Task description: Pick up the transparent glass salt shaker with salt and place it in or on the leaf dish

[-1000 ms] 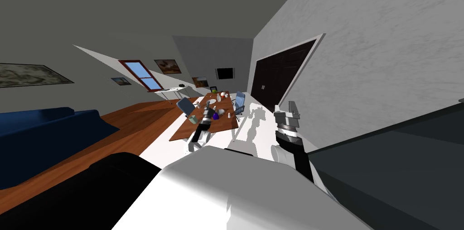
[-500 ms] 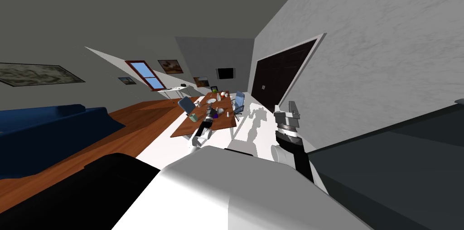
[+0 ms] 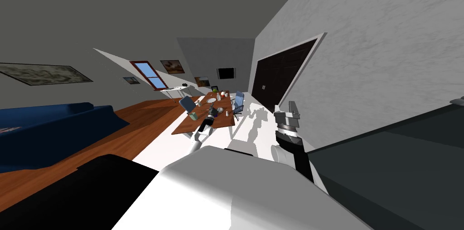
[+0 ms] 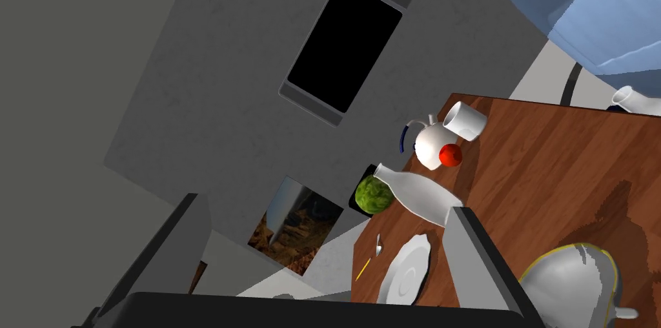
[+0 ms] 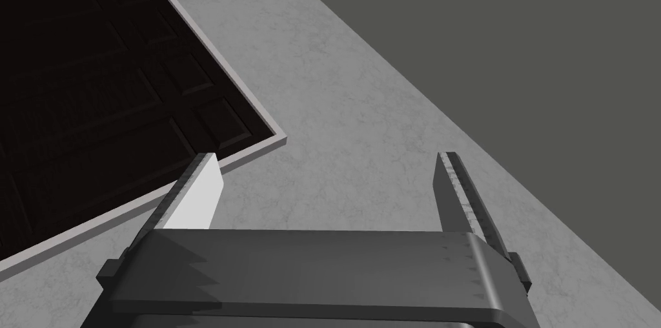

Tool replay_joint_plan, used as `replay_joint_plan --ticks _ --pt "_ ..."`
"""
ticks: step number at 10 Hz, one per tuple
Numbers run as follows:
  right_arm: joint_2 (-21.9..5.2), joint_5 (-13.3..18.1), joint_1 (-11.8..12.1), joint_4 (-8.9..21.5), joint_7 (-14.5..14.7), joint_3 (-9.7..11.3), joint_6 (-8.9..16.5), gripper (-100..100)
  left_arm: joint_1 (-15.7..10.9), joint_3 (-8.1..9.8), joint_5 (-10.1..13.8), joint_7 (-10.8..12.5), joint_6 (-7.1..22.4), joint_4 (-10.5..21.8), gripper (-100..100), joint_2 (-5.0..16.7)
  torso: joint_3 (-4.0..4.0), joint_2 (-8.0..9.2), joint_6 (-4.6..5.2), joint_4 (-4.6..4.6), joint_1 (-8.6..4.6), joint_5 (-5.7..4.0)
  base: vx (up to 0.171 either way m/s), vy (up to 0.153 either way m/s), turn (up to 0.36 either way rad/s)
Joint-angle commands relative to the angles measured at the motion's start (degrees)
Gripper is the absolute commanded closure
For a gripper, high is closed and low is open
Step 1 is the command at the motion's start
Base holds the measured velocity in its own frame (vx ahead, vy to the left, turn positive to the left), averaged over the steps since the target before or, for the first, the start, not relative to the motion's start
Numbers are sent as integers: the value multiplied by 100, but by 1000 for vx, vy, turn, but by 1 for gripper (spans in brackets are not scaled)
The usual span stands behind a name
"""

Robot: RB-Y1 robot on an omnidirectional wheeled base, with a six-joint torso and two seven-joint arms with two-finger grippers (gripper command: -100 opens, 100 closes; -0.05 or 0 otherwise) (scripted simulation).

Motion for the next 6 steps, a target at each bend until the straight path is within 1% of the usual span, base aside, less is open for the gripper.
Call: replay_joint_plan --ticks 1,2,3,4,5,6 --pt "0 0 0 0 0 0 0 0 -31 -25 -1 11 -26 171 -100 -23 0 0 0 0 0 0 -8 -32 0" --pt "0 0 0 0 0 0 0 0 -233 -42 121 211 160 421 -100 35 -3 -5 0 -1 12 3 -19 -53 47" --pt "0 0 0 0 0 0 0 0 -233 -42 121 211 160 470 -100 35 -3 -4 -1 -1 8 2 -20 -63 27" --pt "0 0 0 0 0 0 0 0 -433 -61 245 412 345 659 -100 90 -2 -3 -1 -1 5 1 -26 -96 36" --pt "0 0 0 0 0 0 0 0 -433 -61 245 412 345 771 -100 90 -2 -3 0 -1 -7 -1 -17 -70 27" --pt "0 0 0 0 0 0 0 0 -630 -84 370 613 529 929 -100 141 -2 -4 -1 -1 1 -1 -18 -70 39"
